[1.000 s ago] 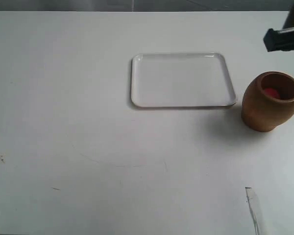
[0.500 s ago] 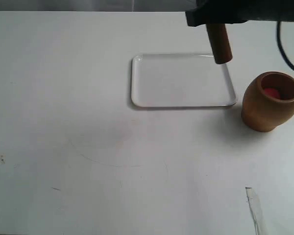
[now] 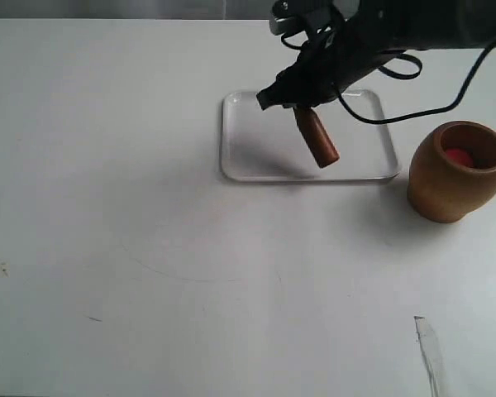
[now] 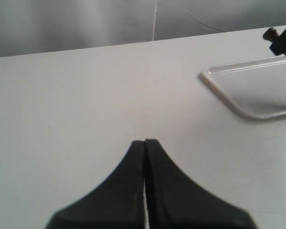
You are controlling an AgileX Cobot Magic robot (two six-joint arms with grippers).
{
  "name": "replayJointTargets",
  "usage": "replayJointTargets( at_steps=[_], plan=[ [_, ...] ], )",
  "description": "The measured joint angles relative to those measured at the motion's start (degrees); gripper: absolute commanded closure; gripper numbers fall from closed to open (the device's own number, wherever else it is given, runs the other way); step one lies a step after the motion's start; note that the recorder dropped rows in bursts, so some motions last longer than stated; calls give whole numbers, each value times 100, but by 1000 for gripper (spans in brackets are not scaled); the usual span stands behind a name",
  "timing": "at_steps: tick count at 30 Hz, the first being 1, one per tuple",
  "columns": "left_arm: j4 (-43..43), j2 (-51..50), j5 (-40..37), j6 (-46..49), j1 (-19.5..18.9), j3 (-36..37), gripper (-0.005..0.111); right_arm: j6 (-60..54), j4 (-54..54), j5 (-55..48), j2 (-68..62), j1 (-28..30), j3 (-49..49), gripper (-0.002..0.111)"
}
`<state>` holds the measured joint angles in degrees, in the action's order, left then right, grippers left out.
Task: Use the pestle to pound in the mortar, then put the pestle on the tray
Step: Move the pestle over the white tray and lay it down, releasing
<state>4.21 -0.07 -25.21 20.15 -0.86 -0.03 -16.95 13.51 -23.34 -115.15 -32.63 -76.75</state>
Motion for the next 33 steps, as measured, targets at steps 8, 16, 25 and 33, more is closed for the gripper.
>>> replayJointTargets(
  at_steps=[8,16,25,33],
  plan=[
    [0,0,0,0,0,0,107,0,0,32,-783,0,-232,108],
    [0,0,0,0,0,0,107,0,45,224,-1057,0,-310,108],
    [0,0,0,0,0,0,107,0,76,387,-1092,0,-310,92],
    [0,0,0,0,0,0,107,0,76,109,-648,0,-261,67]
  ],
)
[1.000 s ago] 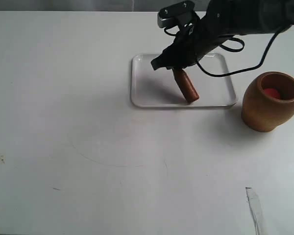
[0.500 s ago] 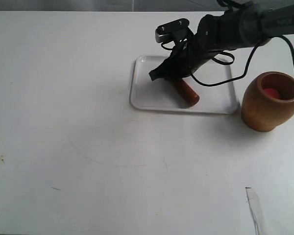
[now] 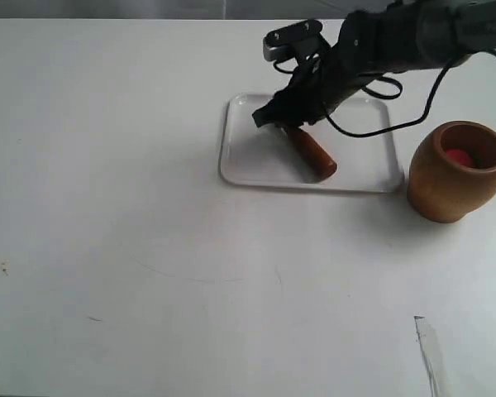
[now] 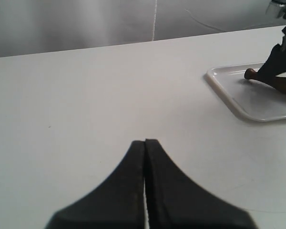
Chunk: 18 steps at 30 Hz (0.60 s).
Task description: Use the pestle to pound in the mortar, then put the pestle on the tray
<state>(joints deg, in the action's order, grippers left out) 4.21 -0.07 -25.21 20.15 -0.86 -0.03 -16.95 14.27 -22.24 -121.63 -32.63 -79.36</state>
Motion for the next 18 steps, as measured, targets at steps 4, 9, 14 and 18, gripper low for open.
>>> replayJointTargets(
  at_steps=[4,9,14,18],
  plan=[
    [0,0,0,0,0,0,107,0,0,-227,876,0,-10,69],
    [0,0,0,0,0,0,107,0,5,-1103,2423,0,-10,108],
    [0,0,0,0,0,0,107,101,14,-2085,4181,-13,153,108],
    [0,0,0,0,0,0,107,426,-273,-2000,5828,-310,952,108]
  ],
)
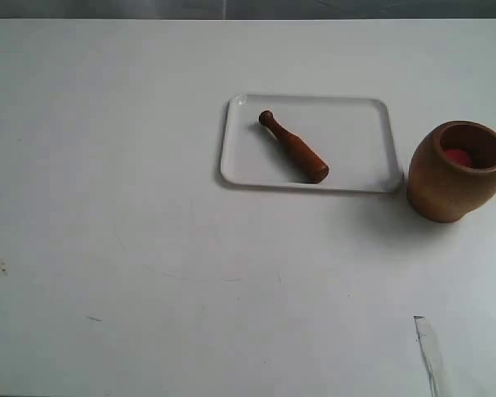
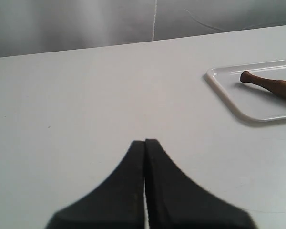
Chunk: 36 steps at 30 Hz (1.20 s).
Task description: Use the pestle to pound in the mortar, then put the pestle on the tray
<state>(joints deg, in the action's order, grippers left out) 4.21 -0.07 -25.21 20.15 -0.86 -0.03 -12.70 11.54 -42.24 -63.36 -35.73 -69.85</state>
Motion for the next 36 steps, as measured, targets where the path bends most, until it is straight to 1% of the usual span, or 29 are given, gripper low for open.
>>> replayJointTargets(
  at_steps=[1,2,4,5,6,10,15,20,32,36],
  plan=[
    [0,0,0,0,0,0,107,206,-180,171,646,-107,391,108],
    [0,0,0,0,0,0,107,299,-269,274,941,-147,571,108],
    [0,0,0,0,0,0,107,675,-696,624,2041,-194,1260,108],
    [0,0,0,0,0,0,107,775,-869,679,2409,-194,1486,108],
    [0,0,0,0,0,0,107,937,-1154,721,3040,-194,1886,108],
    [0,0,0,0,0,0,107,1086,-1585,721,4188,-194,2806,108],
    [0,0,0,0,0,0,107,1118,-1457,711,5240,-194,3986,108],
    [0,0,0,0,0,0,107,1118,-1086,732,5665,-194,4799,108],
    [0,0,0,0,0,0,107,1118,-923,1206,5688,-194,5643,108],
    [0,0,0,0,0,0,107,1118,-914,1721,5688,-194,6039,108]
  ],
)
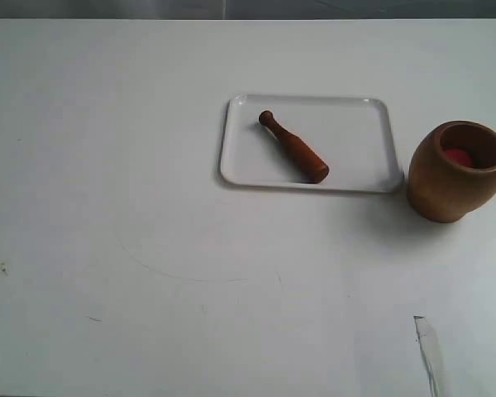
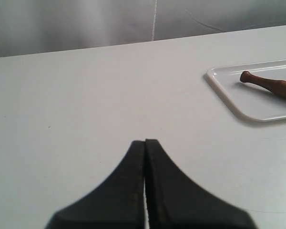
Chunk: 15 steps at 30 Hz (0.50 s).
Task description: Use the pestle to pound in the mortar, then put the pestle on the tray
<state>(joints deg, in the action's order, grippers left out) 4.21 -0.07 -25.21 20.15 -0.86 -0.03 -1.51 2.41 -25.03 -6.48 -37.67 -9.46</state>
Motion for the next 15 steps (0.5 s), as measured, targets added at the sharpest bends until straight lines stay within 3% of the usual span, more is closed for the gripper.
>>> replayJointTargets(
  at_steps=[15],
  plan=[
    [0,0,0,0,0,0,107,22,4,267,0,0,79,108]
  ],
)
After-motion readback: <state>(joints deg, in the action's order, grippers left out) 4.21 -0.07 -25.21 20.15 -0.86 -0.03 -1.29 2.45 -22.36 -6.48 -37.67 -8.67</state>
